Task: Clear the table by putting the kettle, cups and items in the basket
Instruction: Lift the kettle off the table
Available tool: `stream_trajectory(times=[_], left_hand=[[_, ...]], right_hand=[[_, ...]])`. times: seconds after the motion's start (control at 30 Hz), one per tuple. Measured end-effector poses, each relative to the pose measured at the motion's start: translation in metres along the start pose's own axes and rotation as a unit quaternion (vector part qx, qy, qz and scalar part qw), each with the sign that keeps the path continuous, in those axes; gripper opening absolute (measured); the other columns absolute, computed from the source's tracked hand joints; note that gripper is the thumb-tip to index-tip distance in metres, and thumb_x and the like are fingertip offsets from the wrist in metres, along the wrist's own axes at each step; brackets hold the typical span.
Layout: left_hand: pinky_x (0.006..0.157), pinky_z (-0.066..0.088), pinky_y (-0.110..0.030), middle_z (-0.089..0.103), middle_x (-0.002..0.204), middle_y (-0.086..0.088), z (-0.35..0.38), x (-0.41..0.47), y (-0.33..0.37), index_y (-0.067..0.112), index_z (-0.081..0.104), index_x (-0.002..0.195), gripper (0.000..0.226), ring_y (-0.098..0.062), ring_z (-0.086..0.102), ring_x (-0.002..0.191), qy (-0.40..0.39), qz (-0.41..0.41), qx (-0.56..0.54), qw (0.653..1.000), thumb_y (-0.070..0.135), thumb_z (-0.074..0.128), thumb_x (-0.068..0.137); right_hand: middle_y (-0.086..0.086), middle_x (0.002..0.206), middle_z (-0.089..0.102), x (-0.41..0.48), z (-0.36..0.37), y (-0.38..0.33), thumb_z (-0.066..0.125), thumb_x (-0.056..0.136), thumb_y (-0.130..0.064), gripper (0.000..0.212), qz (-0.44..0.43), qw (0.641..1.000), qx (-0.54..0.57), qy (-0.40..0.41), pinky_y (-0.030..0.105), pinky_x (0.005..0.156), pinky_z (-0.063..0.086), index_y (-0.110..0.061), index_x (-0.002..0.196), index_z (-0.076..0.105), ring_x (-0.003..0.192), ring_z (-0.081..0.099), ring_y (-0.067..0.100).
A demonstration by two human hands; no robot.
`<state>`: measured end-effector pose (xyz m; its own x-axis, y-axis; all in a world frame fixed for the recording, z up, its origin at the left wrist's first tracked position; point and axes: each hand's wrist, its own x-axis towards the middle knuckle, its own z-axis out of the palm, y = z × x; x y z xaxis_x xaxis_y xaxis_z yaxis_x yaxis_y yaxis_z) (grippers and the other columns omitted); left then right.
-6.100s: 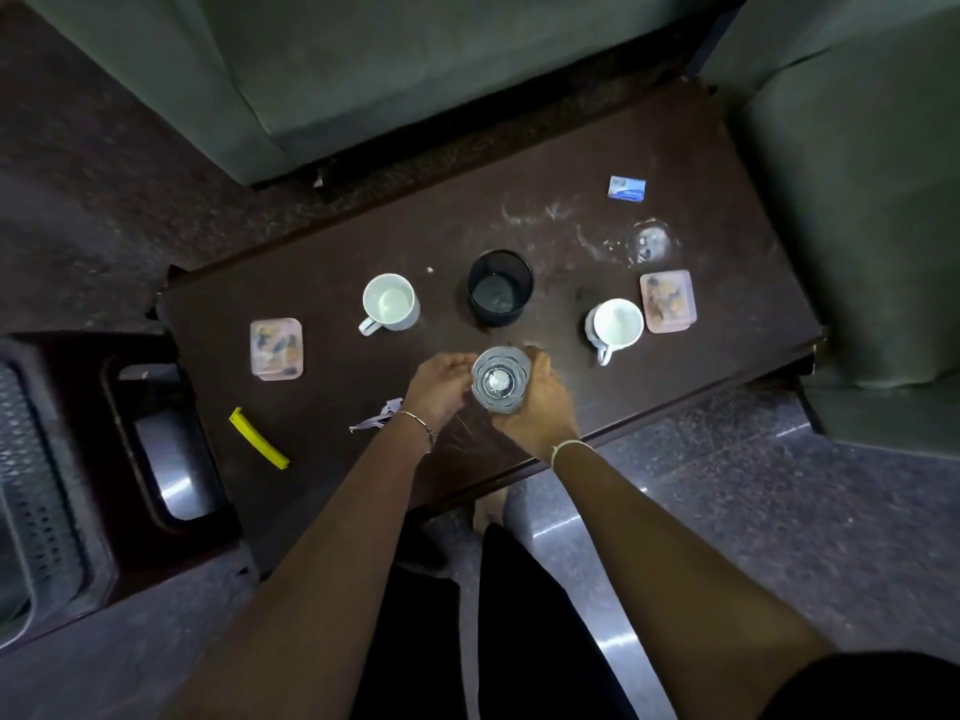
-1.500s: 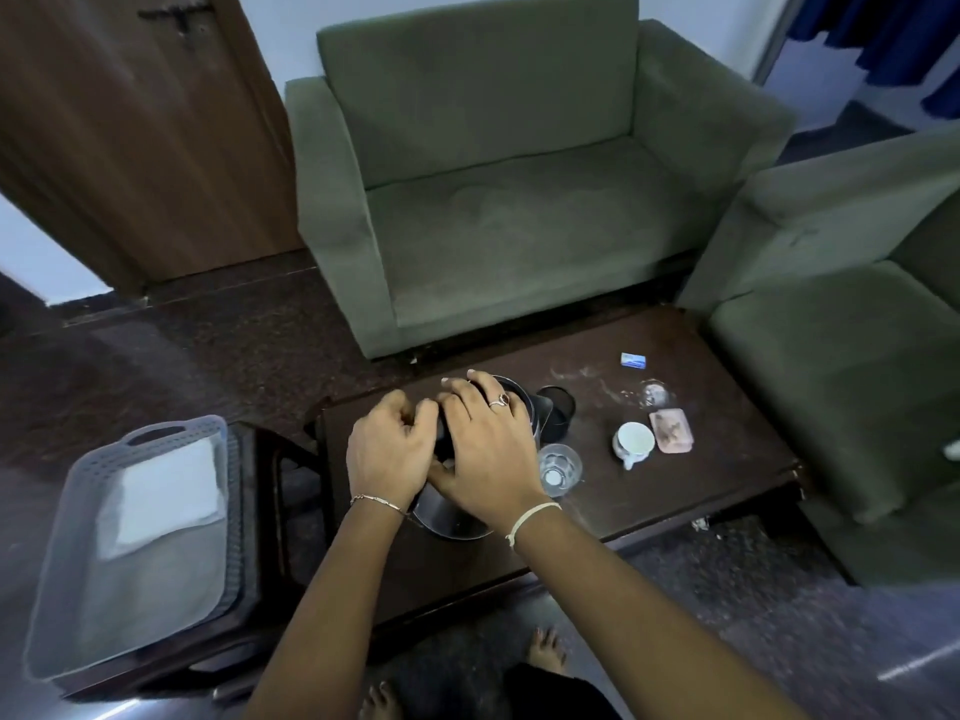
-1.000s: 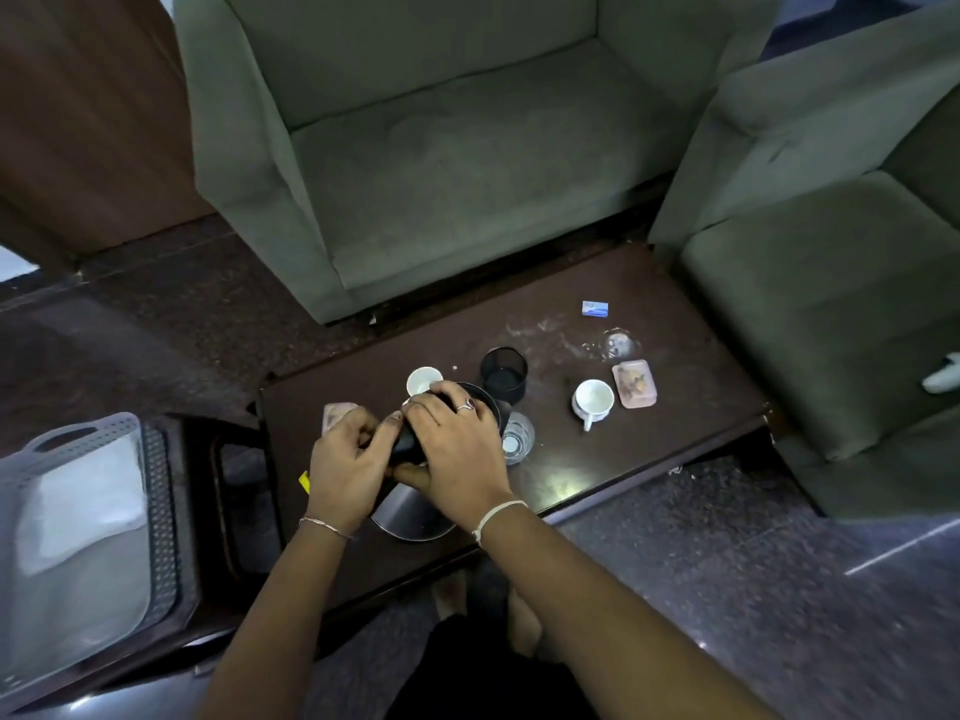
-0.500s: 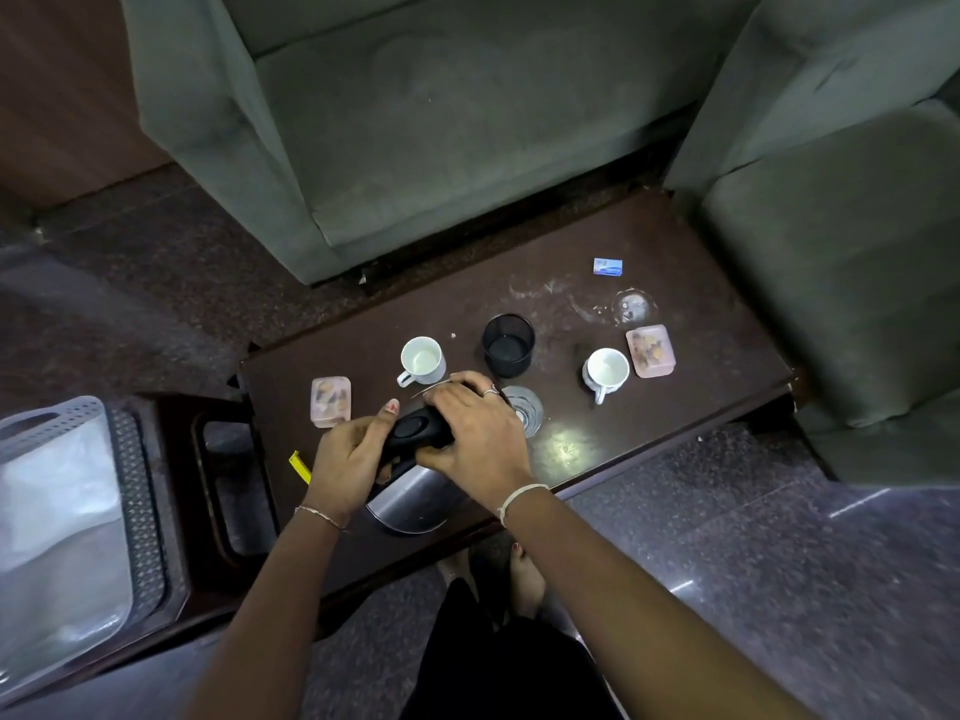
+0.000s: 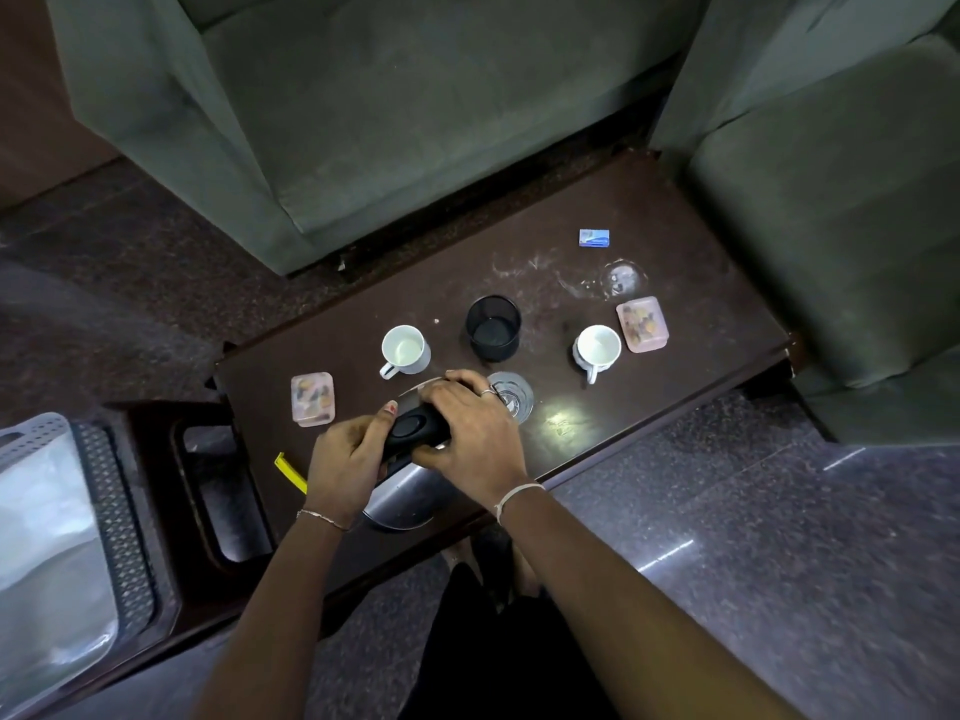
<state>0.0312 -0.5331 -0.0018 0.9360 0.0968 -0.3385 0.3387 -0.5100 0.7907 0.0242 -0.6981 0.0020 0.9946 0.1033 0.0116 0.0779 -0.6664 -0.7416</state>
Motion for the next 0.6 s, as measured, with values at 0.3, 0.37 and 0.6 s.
stream_trajectory(times=[0.3, 0.37, 0.6], left_hand=[[0.049, 0.035, -0.032, 0.047, 0.037, -0.003, 0.003, 0.003, 0.004, 0.008, 0.049, 0.049, 0.061, -0.011, 0.040, 0.038, -0.010, -0.016, -0.001, 1.000, 0.059, 0.051, 0.084], [0.050, 0.037, -0.033, 0.048, 0.037, -0.003, 0.002, 0.003, 0.006, 0.009, 0.049, 0.049, 0.061, -0.012, 0.041, 0.038, -0.013, -0.014, 0.010, 1.000, 0.059, 0.050, 0.085], [0.051, 0.038, -0.033, 0.048, 0.038, -0.003, -0.001, 0.003, 0.011, 0.006, 0.049, 0.051, 0.062, -0.013, 0.042, 0.038, -0.012, -0.026, 0.006, 1.000, 0.060, 0.052, 0.083]], right_hand=[[-0.006, 0.113, 0.068, 0.002, 0.001, 0.007, 0.071, 0.063, -0.035, 0.049, 0.004, 1.000, 0.017, -0.005, 0.042, 0.095, 0.046, -0.017, 0.108, 0.063, 0.125, 0.047, 0.020], [-0.007, 0.112, 0.068, 0.002, 0.001, 0.007, 0.072, 0.063, -0.034, 0.048, 0.006, 1.000, 0.024, -0.003, 0.041, 0.095, 0.047, -0.017, 0.107, 0.063, 0.125, 0.047, 0.020], [-0.008, 0.111, 0.068, 0.004, 0.002, 0.006, 0.072, 0.064, -0.033, 0.046, 0.007, 1.000, 0.029, 0.004, 0.038, 0.093, 0.047, -0.018, 0.106, 0.063, 0.125, 0.046, 0.018]])
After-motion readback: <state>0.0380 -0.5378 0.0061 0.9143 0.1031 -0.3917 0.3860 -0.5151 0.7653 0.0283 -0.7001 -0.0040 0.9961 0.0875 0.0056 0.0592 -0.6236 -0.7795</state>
